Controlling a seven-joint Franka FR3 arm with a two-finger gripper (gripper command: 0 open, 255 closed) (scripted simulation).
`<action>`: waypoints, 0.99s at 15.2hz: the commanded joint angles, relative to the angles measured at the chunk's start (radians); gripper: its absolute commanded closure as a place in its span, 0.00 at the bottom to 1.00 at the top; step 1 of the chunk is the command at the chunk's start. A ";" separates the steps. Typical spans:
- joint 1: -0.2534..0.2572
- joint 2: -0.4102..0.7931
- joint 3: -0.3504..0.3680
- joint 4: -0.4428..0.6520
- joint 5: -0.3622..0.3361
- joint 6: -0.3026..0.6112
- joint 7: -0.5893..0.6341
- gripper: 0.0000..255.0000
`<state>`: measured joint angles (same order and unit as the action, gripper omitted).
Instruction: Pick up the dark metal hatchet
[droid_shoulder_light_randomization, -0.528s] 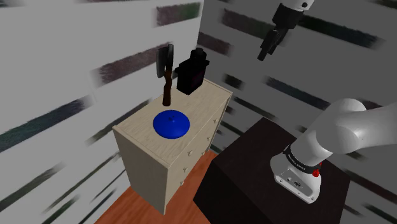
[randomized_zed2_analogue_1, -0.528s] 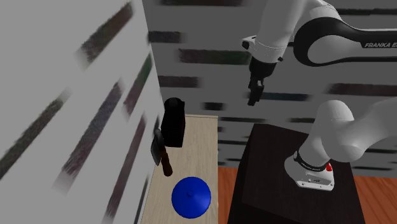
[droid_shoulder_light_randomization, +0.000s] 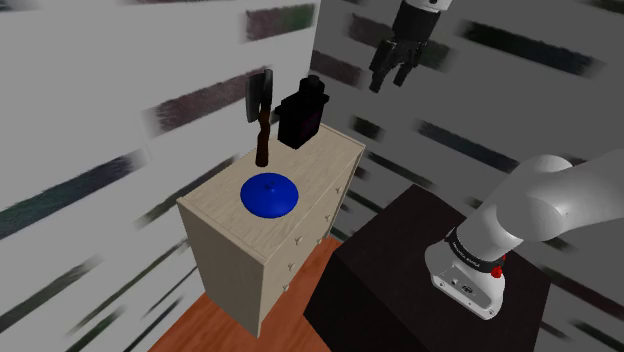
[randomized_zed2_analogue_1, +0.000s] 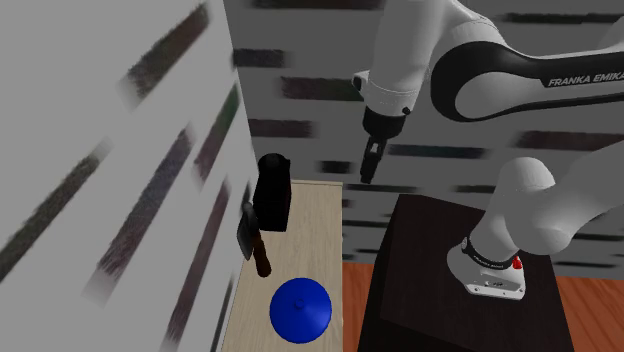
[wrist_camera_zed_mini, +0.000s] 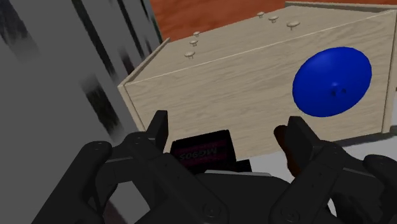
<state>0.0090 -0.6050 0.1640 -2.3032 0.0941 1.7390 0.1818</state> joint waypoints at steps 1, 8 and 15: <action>-0.010 0.065 0.038 0.053 0.016 0.009 0.091 0.00; -0.042 0.329 0.161 0.283 0.020 0.032 0.405 0.00; -0.040 0.635 0.234 0.593 -0.057 0.008 0.717 0.00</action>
<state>-0.0355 -0.0267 0.3886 -1.7743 0.0545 1.7588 0.8459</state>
